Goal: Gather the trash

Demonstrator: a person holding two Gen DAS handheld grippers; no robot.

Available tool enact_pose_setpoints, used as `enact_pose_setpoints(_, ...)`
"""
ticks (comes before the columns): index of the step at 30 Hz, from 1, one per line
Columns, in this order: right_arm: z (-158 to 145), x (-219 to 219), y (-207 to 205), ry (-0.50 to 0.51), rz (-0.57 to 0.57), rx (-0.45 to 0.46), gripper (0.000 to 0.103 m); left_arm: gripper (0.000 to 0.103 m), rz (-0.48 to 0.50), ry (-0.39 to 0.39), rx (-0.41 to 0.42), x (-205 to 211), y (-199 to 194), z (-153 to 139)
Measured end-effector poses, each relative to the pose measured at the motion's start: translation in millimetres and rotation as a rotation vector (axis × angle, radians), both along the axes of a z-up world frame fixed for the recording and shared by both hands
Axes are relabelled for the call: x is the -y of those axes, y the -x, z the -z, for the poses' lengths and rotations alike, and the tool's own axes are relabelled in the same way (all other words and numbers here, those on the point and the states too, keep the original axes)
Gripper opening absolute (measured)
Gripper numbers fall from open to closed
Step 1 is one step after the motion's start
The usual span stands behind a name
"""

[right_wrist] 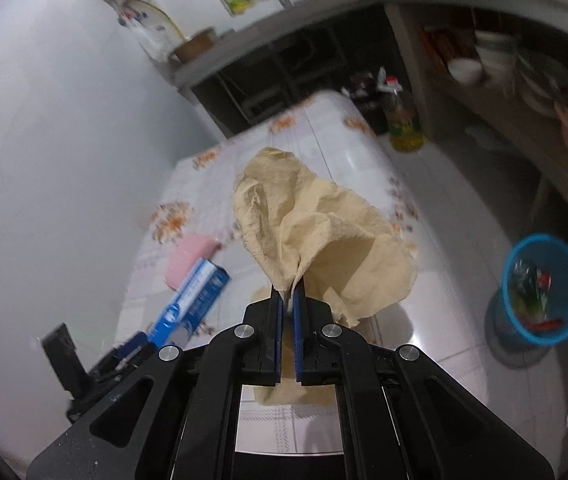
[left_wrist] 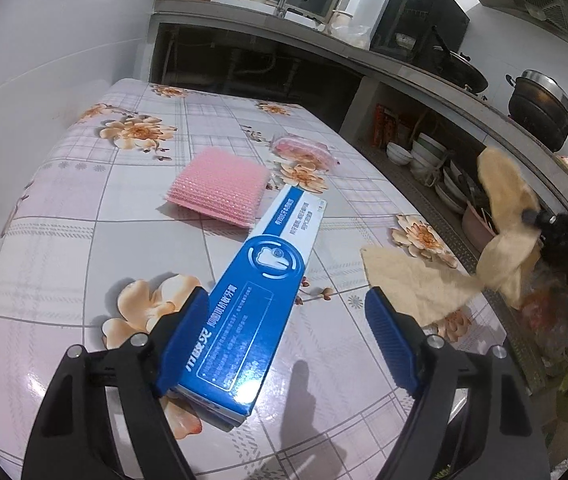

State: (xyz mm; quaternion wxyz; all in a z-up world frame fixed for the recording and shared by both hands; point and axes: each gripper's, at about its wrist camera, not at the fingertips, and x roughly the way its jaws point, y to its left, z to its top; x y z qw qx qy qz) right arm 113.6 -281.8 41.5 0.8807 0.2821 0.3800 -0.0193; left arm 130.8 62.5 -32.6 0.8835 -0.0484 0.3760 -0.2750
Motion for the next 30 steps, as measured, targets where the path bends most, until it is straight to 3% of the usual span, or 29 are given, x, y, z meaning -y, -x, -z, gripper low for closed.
enact_pose_setpoints(6, 32, -30, -33, 0.006, -0.087, -0.080, 0.011, 0.078, -0.016, -0.002, 0.007, -4, 0, -1)
enact_pose_setpoints(9, 49, -47, -49, 0.047, -0.150, -0.123, 0.032, 0.078, -0.024, 0.002, 0.003, -6, 0, -1)
enact_pose_setpoints(11, 58, -56, -56, 0.084, -0.175, -0.154, 0.064, 0.078, -0.025, 0.002, 0.000, -6, -1, -1)
enact_pose_setpoints(14, 65, -60, -57, 0.128, -0.183, -0.191, 0.073, 0.078, -0.024, 0.001, -0.001, -8, -2, -1)
enact_pose_setpoints(17, 60, -46, -44, 0.119, -0.157, -0.165, 0.082, 0.078, -0.025, 0.004, -0.008, -9, -3, 0)
enact_pose_setpoints(22, 59, -24, -34, 0.099, -0.099, -0.157, 0.083, 0.078, 0.002, 0.055, -0.052, -9, -4, 3)
enact_pose_setpoints(27, 59, -18, -26, 0.047, -0.079, -0.146, 0.083, 0.078, 0.137, 0.152, -0.142, 5, 4, 5)
enact_pose_setpoints(30, 56, -20, -20, 0.005, -0.093, -0.125, 0.083, 0.078, 0.252, 0.249, -0.220, 18, 13, 7)
